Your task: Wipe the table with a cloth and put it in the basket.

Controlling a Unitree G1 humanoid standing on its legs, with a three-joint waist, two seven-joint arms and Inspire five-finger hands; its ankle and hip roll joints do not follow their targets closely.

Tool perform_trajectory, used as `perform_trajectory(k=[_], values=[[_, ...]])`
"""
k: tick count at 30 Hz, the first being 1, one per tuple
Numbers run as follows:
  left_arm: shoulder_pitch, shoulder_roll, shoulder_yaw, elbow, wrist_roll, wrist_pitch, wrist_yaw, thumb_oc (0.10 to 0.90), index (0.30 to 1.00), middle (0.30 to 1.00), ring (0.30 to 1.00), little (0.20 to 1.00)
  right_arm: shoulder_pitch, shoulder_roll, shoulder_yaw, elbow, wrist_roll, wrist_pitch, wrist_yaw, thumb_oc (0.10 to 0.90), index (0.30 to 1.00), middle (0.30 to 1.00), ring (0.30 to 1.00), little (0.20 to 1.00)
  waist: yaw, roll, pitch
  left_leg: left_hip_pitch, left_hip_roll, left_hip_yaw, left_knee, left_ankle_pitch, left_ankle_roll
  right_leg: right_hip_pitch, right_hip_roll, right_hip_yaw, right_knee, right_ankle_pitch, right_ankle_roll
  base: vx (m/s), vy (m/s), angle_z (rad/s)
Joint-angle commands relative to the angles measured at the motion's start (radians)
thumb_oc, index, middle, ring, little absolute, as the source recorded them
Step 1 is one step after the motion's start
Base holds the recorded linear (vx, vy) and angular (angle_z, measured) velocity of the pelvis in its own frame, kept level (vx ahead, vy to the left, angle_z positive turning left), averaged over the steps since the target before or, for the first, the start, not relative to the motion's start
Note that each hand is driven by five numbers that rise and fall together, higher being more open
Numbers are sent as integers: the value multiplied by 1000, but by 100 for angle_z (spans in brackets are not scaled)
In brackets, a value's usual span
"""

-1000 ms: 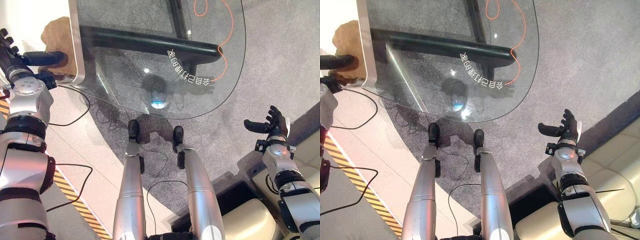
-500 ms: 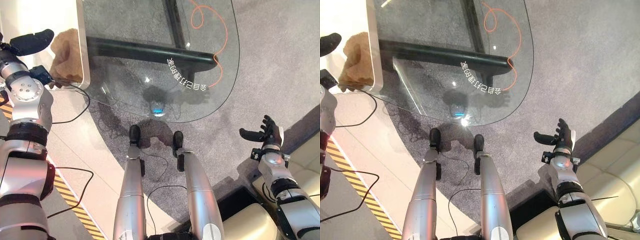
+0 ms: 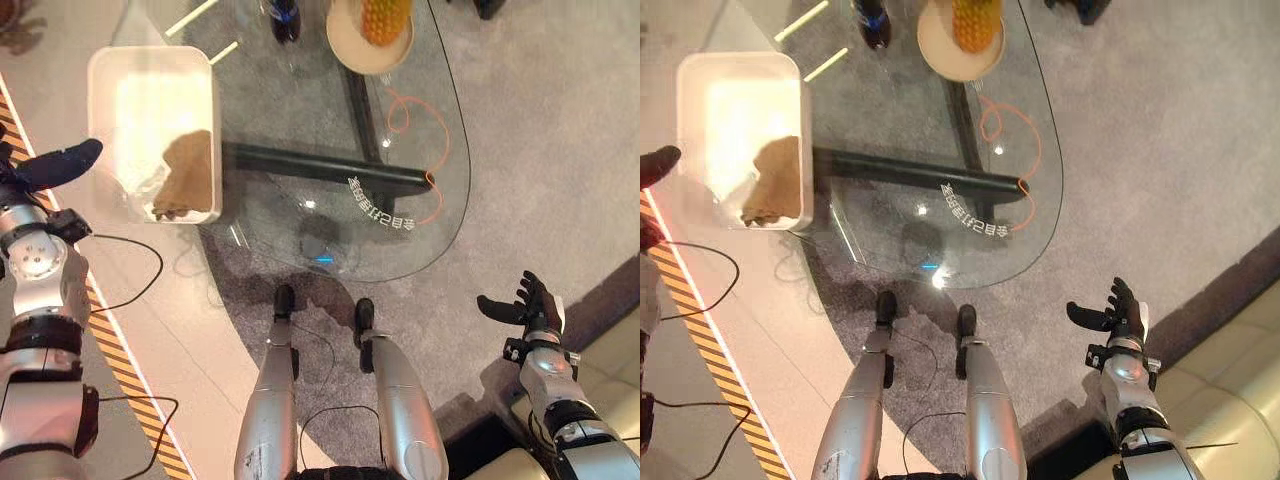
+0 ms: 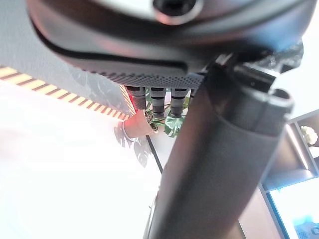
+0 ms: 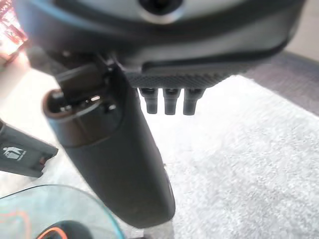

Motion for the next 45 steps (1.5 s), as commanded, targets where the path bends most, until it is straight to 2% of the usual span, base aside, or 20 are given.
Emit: perform_trajectory(k=[1,5,9,15,18,23,28,33,40,45], values=[[91,-41,76,-40,22,-76,-67,800,900,900,900,900,118,-53,-57,2,-21,-33,4,800,900,900,900,900,-18,29,-202,17,-109,42,52,-120,71,99,34,-9,-228,71,26,66,58,3],[266,-142,121,-76,31,-62,-170,800,900,900,900,900,188,-8,-101,-5,-69,6,22,800,900,900,900,900,-10,37,-269,132,-111,36,-26,-122,78,202,28,-8,-283,79,37,124,53,3],[410,-229,156,-78,60,-41,-220,800,900,900,900,900,269,32,-145,7,-109,37,47,800,900,900,900,900,-5,34,-346,254,-111,30,-106,-124,84,326,30,-10,-359,87,43,207,37,5],[511,-303,173,-9,123,21,-269,800,900,900,900,900,332,83,-167,45,-178,74,79,800,900,900,900,900,-4,35,-442,378,-100,29,-184,-122,89,434,40,-11,-401,86,43,175,26,3],[534,-329,167,68,137,47,-314,800,900,900,900,900,340,98,-161,62,-191,93,95,800,900,900,900,900,-6,33,-467,416,-94,33,-202,-124,90,467,40,-17,-411,85,42,53,13,8],[558,-389,135,193,146,106,-386,800,900,900,900,900,334,125,-143,124,-224,120,135,800,900,900,900,900,-5,30,-494,459,-88,37,-217,-127,90,511,37,-23,-438,94,39,12,11,4],[572,-448,87,313,235,155,-441,800,900,900,900,900,321,146,-120,210,-261,135,177,800,900,900,900,900,1,29,-509,485,-83,46,-220,-134,89,539,28,-35,-468,110,40,0,0,0],[581,-495,41,447,262,253,-483,800,900,900,900,900,310,171,-83,269,-318,174,208,800,900,900,900,900,-3,36,-518,500,-80,55,-219,-141,91,552,25,-38,-474,111,40,9,33,-2],[569,-543,-35,539,387,403,-479,800,900,900,900,900,302,205,-32,337,-386,236,231,800,900,900,900,900,-11,36,-522,517,-79,66,-221,-147,97,564,21,-44,-480,116,41,2,10,-2],[565,-562,-62,557,410,436,-466,800,900,900,900,900,296,216,-9,360,-410,265,242,800,900,900,900,900,-12,38,-522,528,-79,66,-228,-146,99,571,20,-41,-490,126,44,-4,7,-4]])
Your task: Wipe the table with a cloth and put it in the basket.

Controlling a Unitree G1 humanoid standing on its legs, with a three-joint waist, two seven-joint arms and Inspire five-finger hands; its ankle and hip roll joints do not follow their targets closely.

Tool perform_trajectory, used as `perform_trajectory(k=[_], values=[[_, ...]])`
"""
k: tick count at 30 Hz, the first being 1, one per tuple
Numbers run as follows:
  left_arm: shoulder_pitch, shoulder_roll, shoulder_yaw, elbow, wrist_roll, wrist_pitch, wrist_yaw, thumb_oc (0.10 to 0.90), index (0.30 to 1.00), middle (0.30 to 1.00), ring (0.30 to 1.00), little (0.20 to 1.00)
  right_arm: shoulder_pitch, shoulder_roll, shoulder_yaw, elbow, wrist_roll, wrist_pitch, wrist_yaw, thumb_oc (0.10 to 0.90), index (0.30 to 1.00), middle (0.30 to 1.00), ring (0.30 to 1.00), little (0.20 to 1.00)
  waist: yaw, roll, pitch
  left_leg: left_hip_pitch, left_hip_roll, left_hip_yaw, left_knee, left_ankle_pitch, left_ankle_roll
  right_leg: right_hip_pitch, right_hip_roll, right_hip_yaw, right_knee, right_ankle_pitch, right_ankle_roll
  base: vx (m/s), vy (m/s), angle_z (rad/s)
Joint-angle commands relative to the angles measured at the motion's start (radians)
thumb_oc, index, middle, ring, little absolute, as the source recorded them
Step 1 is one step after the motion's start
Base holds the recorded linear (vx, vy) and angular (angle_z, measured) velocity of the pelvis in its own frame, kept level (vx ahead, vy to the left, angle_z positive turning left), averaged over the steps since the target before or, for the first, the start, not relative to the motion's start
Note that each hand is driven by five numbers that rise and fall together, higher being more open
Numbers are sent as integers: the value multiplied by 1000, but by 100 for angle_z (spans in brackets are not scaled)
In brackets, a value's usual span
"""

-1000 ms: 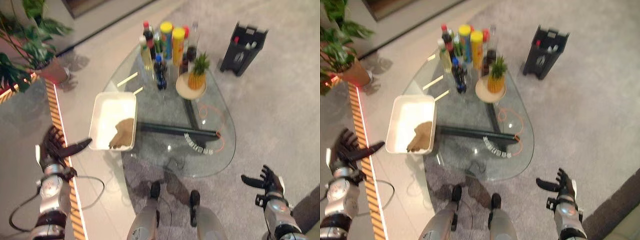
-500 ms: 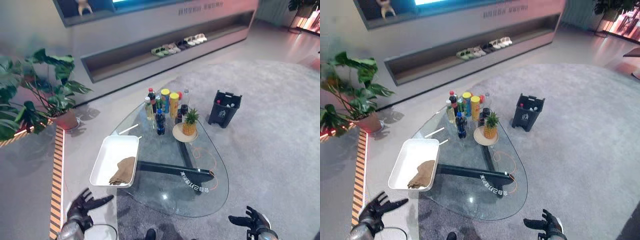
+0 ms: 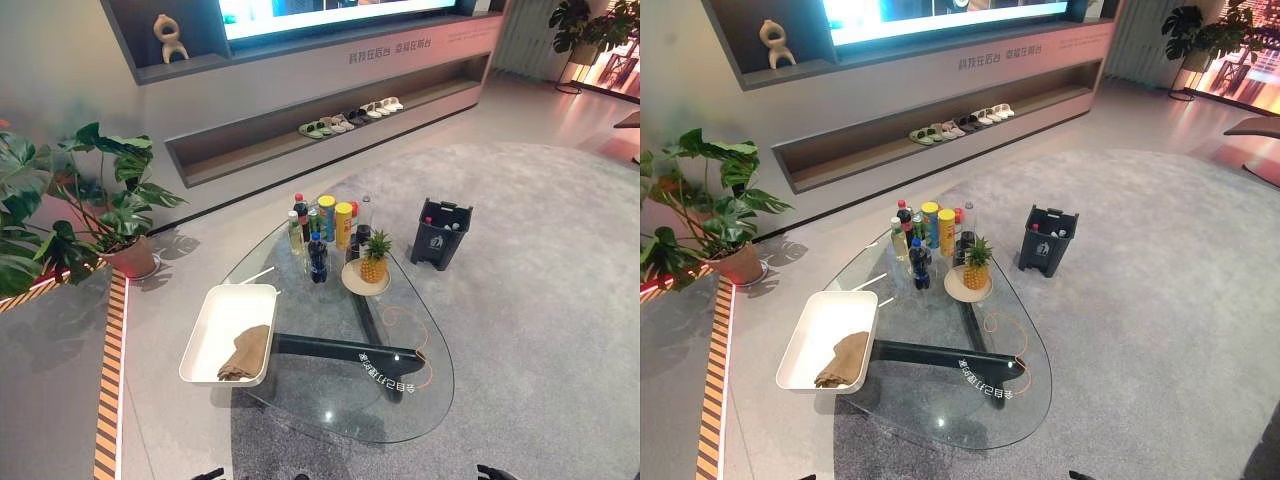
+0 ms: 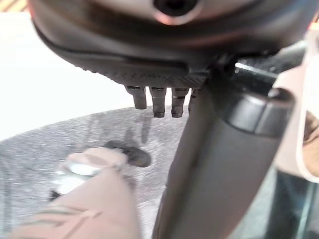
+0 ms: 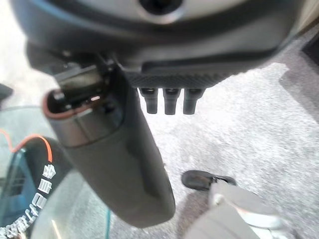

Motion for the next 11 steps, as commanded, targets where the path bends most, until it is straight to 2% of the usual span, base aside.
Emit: perform_trajectory(k=[1,11], values=[[-62,3,8,50,30,8,21,800,900,900,900,900,-45,-1,19,33,-26,4,10,800,900,900,900,900,6,-20,3,52,-81,49,18,-117,41,-48,28,2,48,11,3,-10,11,-3],[-69,-3,-18,33,29,7,23,800,900,900,900,900,-52,1,40,43,-32,18,14,800,900,900,900,900,7,-13,13,44,-85,41,14,-109,43,-59,29,8,50,18,4,-23,10,-2]])
